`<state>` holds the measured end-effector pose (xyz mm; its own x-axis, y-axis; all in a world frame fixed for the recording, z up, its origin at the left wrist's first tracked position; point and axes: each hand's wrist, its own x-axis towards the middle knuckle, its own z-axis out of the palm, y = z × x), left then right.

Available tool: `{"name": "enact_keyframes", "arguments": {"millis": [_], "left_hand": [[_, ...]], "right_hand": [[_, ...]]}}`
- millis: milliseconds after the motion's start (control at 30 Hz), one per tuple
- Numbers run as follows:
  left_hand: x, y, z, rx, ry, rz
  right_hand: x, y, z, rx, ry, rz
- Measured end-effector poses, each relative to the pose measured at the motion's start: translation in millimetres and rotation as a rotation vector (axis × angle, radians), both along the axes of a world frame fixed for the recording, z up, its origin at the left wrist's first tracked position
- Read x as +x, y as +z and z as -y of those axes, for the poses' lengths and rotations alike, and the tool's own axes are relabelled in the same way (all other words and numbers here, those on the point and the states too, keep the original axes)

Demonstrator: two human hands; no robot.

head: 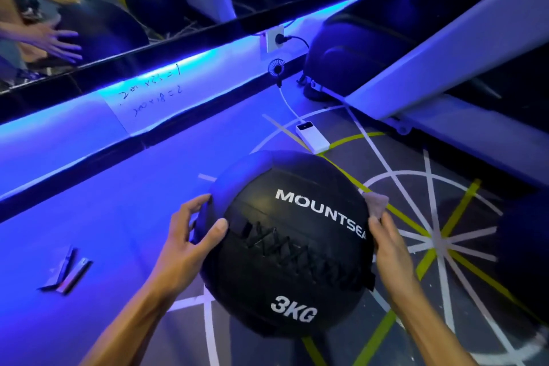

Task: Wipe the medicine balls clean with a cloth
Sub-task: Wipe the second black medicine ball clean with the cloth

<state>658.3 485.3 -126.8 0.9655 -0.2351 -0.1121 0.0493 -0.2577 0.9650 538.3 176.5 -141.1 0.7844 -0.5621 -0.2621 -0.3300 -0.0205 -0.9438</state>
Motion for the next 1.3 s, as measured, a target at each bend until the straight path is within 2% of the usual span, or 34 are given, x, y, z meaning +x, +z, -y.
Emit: {"name": "enact_keyframes", "arguments": {"millis": [67,100,167,233,267,300,367,467,533,667,767,867,933,1033,1067,1167,1200,1233,1300], "left_hand": [[-1,-4,3,0.028,0.017,0.006],[0,-5,3,0.042,0.018,0.013],[2,-5,6,0.061,0.028,0.019],[4,0,9,0.06,0.036,0.011],[6,2,10,0.063,0.042,0.001],[10,4,12,0.069,0.043,-0.007],[19,7,16,0.09,0.048,-0.014],[34,12,25,0.086,0.032,-0.042],[39,13,22,0.083,0.024,-0.069],[32,19,-2,0.035,-0.044,-0.114],[34,28,5,0.027,-0.094,-0.011],[32,30,21,0.136,-0.216,0.158],[27,27,21,0.127,-0.24,0.177],[21,23,15,0.113,-0.261,0.163],[20,23,13,0.112,-0.264,0.161],[18,23,6,0.089,-0.251,0.139],[16,22,1,0.085,-0.243,0.125],[14,20,-4,0.081,-0.244,0.117],[8,15,-16,0.058,-0.26,0.107]], "right_hand": [[3,16,-19,-0.161,0.003,0.042],[1,27,-36,-0.305,0.052,0.091],[-1,46,-72,-0.659,0.244,0.295],[-2,48,-89,-1.014,0.499,0.406],[3,46,-82,-1.123,0.568,0.423],[12,48,-70,-1.15,0.598,0.429],[30,51,-40,-0.98,0.528,0.387],[45,54,-11,-0.568,0.271,0.132],[39,38,3,-0.393,0.167,0.028],[7,-4,7,-0.221,0.092,-0.066],[-3,-18,5,-0.044,0.011,-0.061],[-7,-20,2,0.121,-0.008,-0.125],[1,-10,2,0.193,-0.02,-0.102],[33,25,-5,0.115,0.006,0.018],[45,41,-14,-0.027,0.089,0.087],[57,63,-55,-0.675,0.457,0.24],[53,66,-65,-0.796,0.536,0.286],[45,70,-70,-0.844,0.579,0.311],[29,55,-56,-0.772,0.586,0.401]]}}
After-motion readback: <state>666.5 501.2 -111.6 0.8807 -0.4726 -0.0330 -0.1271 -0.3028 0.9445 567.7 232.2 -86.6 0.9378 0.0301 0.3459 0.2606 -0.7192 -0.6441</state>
